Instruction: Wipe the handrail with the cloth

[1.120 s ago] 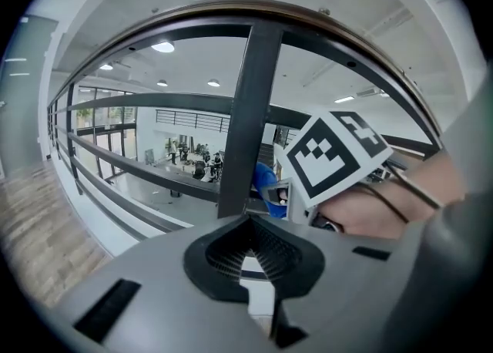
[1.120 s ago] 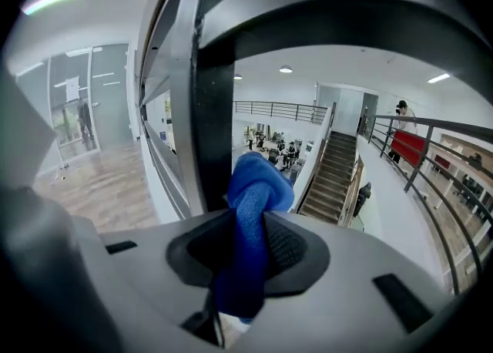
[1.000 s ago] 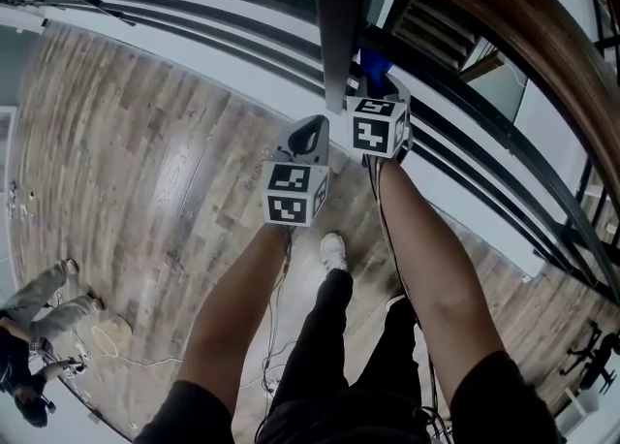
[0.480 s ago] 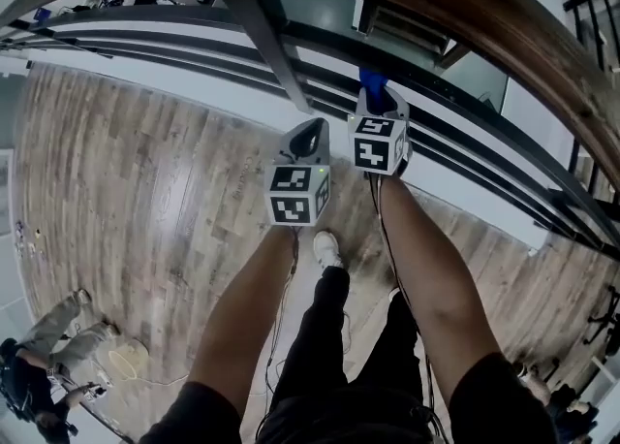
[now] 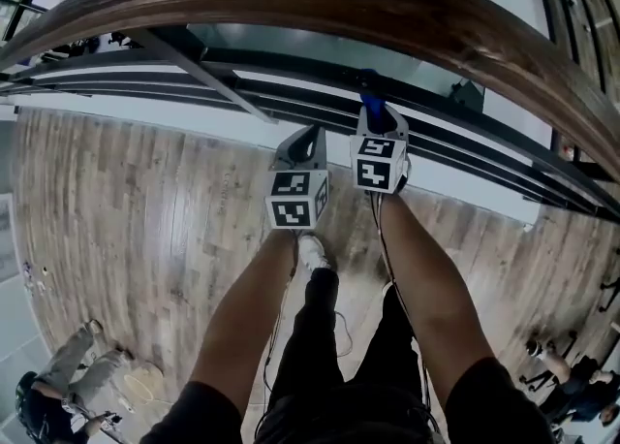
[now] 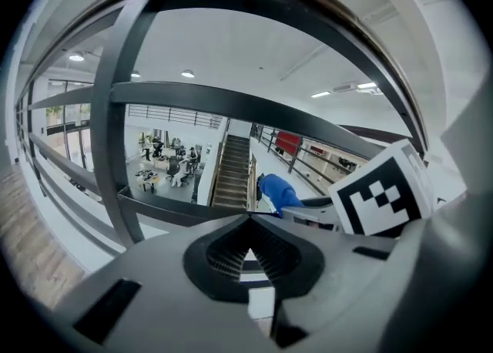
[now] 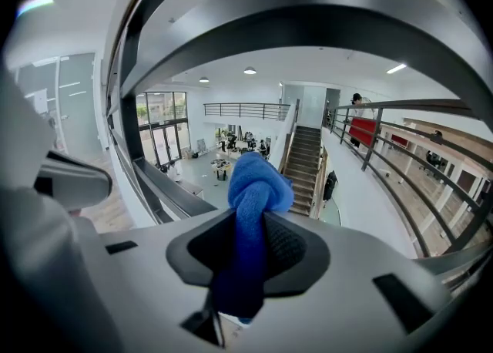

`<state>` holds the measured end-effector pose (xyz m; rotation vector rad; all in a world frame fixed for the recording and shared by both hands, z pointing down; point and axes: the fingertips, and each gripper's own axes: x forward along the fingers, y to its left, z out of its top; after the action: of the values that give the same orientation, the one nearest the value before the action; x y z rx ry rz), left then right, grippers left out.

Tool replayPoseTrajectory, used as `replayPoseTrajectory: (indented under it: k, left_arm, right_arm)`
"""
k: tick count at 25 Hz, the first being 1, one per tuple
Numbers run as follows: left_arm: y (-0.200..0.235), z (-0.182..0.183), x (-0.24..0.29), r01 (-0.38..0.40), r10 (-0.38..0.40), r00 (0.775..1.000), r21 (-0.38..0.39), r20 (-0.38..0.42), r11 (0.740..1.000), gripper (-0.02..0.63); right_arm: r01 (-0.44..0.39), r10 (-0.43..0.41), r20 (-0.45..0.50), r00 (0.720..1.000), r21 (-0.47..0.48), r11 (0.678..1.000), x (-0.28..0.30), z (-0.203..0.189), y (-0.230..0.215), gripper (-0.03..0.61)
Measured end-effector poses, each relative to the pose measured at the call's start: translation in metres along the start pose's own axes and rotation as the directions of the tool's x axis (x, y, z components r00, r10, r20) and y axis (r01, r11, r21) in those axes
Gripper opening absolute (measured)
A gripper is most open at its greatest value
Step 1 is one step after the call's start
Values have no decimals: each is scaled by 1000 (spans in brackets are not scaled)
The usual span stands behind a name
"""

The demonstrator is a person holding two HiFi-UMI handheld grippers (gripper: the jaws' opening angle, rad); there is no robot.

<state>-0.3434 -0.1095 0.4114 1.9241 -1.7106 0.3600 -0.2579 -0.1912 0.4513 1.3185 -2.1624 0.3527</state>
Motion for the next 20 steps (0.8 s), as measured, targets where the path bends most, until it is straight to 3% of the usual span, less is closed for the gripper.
replayPoseTrajectory:
  k: [5,20]
  left_arm:
    - [-55,3,17,42,-39,999,130,-20,991,4]
    - [-254,-6,69,208,-193,976,172,-101,963,4]
  right_arm:
    - [36,-36,-10,999,27,999,-21,-18,-57,104]
    - [162,-159,-42,986,82,983,-103,-95,-262,104]
